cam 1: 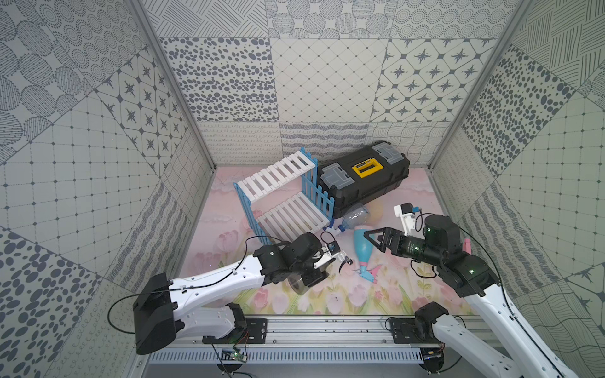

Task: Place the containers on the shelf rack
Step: 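Pick up a container from the center of the board.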

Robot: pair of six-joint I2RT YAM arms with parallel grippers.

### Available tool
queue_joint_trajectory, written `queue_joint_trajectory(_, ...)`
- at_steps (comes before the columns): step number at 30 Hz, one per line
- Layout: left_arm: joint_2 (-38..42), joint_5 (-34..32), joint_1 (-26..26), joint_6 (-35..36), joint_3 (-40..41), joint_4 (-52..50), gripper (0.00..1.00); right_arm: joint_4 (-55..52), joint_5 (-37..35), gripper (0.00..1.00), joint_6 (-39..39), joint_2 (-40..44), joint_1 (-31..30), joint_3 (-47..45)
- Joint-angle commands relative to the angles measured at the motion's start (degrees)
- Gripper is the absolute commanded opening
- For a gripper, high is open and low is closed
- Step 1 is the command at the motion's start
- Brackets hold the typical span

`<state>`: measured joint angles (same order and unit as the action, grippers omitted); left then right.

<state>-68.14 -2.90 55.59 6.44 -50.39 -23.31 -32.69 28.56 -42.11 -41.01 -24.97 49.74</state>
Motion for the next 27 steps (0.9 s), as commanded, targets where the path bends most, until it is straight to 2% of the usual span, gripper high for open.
queue_joint_trajectory(1,4.2,1.3,-1.7,-19.4,0.3,19.6,0.63,15.6,8.4,0.97,-5.8,0.6,0.0,-0.3)
queue_joint_trajectory(5,4.1,2.5,-2.2,-24.2,-0.2,25.6,0.63,27.6,8.2,0.97,-10.5,0.3,-1.4,-3.4)
queue_joint_trajectory(10,4.1,3.8,-2.4,-26.3,-1.0,26.7,0.63,28.6,3.4,0.97,-9.1,-2.0,-4.7,-4.1)
queue_joint_trajectory(17,4.0,5.2,-2.8,-28.2,-0.5,29.1,0.62,28.3,-2.1,0.87,-5.3,-6.9,-11.5,-3.6)
queue_joint_trajectory(20,4.1,5.5,-3.0,-28.3,-0.7,29.1,0.62,27.6,-3.9,0.78,-3.5,-8.2,-13.5,-2.6)
queue_joint_trajectory(27,4.1,5.9,-3.6,-28.2,-0.7,28.3,0.61,27.5,-5.6,0.56,-2.0,-9.1,-13.5,-2.0)
